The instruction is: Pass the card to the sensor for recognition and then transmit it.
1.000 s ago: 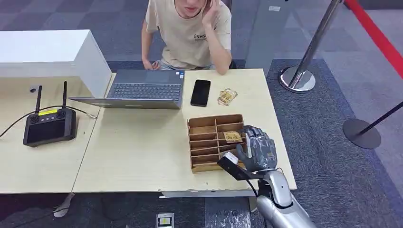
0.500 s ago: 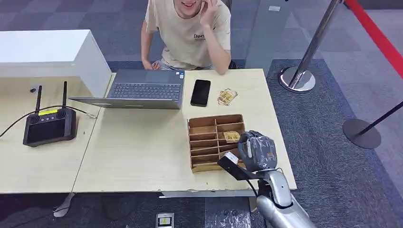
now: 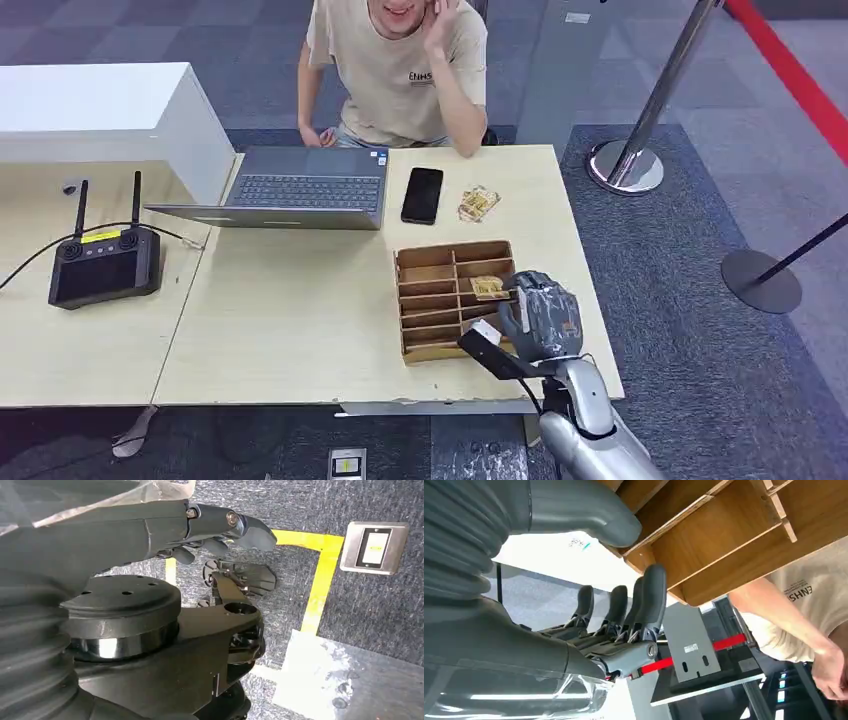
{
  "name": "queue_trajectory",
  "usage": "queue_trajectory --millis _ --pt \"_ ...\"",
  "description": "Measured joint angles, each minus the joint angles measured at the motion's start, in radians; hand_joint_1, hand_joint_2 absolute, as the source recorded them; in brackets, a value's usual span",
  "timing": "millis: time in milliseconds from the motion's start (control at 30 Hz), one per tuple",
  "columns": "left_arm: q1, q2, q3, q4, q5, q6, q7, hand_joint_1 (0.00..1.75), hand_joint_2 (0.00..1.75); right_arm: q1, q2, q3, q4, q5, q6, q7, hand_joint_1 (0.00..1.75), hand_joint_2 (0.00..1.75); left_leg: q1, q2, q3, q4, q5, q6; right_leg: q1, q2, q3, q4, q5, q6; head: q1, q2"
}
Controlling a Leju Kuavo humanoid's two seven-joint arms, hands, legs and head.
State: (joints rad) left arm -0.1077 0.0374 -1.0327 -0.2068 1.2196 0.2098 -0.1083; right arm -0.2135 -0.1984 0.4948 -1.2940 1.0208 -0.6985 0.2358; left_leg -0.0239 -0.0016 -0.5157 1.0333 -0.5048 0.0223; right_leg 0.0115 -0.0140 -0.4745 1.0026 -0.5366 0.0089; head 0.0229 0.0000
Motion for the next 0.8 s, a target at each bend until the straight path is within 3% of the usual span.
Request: queue_trajectory --millis 800 --pt "0.0 -0.001 0.0 0.0 -0.004 0.0 0.0 0.0 1.75 -0.001 0.0 0.003 0.002 -0.005 0.001 0.003 1.27 1.75 0.0 0.0 0.0 0.0 0.0 0.0 0.0 0.0 0.0 0.0 0.0 0.0 0.0 0.0"
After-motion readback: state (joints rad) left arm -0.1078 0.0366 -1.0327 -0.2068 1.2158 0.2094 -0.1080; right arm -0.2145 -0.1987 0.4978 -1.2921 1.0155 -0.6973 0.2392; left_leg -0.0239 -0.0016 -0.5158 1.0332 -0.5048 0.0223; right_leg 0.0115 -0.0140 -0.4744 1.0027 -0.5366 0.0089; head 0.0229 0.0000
